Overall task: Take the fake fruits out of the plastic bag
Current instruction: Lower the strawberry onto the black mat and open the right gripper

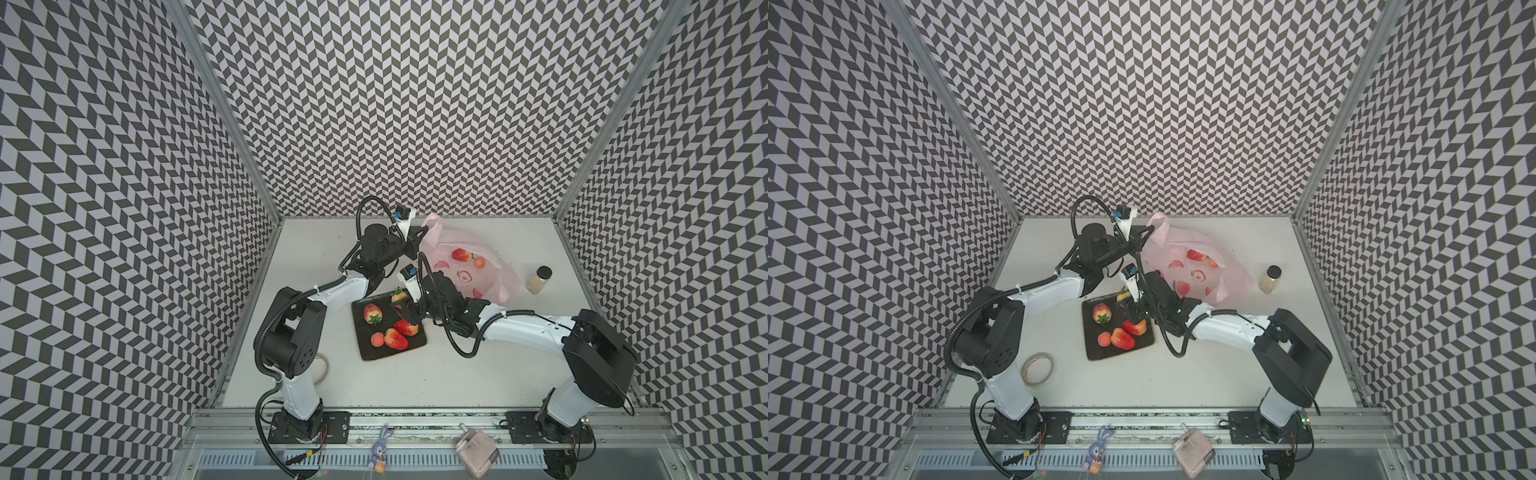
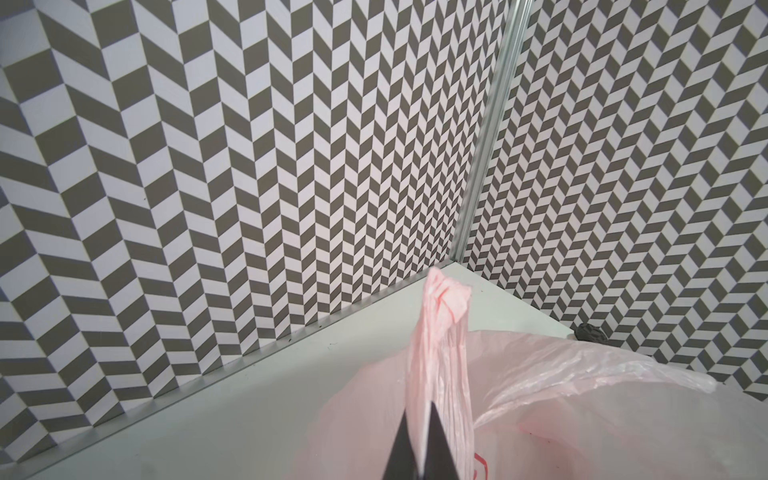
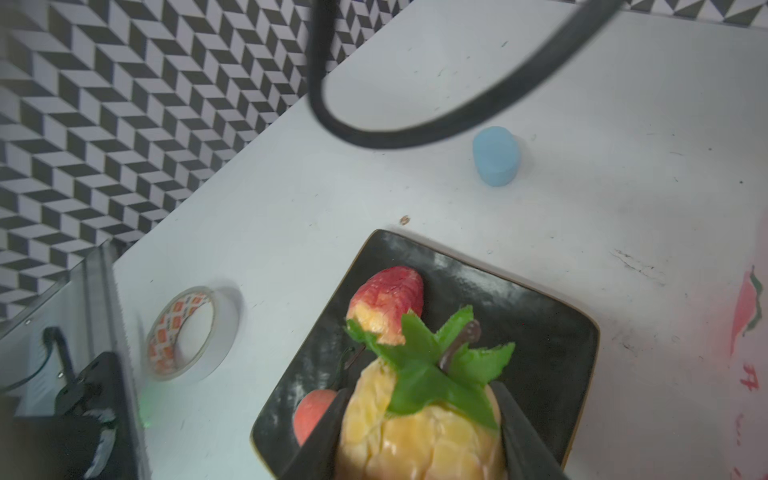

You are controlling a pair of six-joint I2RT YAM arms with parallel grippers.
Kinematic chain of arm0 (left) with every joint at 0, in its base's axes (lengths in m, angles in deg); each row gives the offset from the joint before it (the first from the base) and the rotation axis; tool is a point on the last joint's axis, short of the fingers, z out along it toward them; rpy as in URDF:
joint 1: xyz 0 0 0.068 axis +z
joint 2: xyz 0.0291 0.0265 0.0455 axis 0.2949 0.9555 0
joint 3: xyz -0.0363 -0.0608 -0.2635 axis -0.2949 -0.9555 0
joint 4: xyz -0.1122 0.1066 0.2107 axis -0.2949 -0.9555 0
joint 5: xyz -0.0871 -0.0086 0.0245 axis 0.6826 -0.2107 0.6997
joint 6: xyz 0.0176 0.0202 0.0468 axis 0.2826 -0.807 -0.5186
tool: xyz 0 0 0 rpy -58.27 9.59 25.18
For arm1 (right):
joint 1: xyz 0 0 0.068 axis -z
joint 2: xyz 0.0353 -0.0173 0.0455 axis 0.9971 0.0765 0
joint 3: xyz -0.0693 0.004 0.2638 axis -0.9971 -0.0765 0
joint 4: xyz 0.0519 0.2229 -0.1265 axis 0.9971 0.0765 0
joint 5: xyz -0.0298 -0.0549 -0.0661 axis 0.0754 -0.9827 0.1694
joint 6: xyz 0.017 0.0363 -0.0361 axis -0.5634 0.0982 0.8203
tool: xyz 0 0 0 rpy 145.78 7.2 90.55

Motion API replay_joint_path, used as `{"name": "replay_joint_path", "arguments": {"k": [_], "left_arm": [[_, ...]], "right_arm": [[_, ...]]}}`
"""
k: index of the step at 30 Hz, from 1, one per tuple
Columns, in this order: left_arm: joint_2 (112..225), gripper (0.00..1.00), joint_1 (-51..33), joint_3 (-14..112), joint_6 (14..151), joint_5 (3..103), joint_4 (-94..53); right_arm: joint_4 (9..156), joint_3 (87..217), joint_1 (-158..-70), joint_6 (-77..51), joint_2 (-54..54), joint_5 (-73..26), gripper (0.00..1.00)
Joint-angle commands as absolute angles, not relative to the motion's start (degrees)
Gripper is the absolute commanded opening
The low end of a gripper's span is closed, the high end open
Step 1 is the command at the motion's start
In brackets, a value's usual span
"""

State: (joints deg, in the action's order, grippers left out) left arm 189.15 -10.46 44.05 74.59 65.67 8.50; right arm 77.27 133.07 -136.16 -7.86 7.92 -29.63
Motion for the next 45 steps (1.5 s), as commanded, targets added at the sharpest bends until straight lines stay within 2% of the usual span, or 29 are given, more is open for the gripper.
{"name": "replay_joint_path", "arguments": {"k": [1, 11, 18, 24, 28, 33, 42, 45], "left_arm": [[190.14, 0.0, -9.65, 46.17, 74.31, 67.16, 7.15], [191.41, 0.0, -9.17, 47.96, 72.5, 68.46, 4.84], [191.07, 0.0, -9.13, 47.67, 72.43, 68.59, 4.58], [190.47, 0.0, -9.15, 47.28, 72.41, 68.5, 4.46], [190.2, 0.0, -9.15, 47.19, 72.56, 68.51, 4.61], [190.0, 0.0, -9.16, 47.11, 72.83, 68.5, 4.88], [189.14, 0.0, -9.24, 46.76, 73.72, 68.6, 6.62], [188.75, 0.0, -9.23, 46.71, 73.97, 68.62, 7.18]], "right_arm": [[72.82, 135.5, -136.08, -13.2, 11.96, -34.13, 0.38], [71.16, 140.79, -134.61, -17.04, 20.72, -34.66, 0.4], [72.24, 143.07, -133.56, -15.87, 25.52, -34.19, 0.46], [73.7, 144.48, -133.36, -14.02, 27.38, -34.34, 0.53], [74.26, 144.55, -133.43, -13.62, 27.11, -34.36, 0.62], [75.31, 144.31, -133.43, -12.8, 23.59, -34.45, 0.71], [73.91, 135.19, -133.59, -9.21, 6.41, -31.0, 0.72], [73.82, 130.17, -133.69, -7.58, -0.66, -29.21, 0.68]]}}
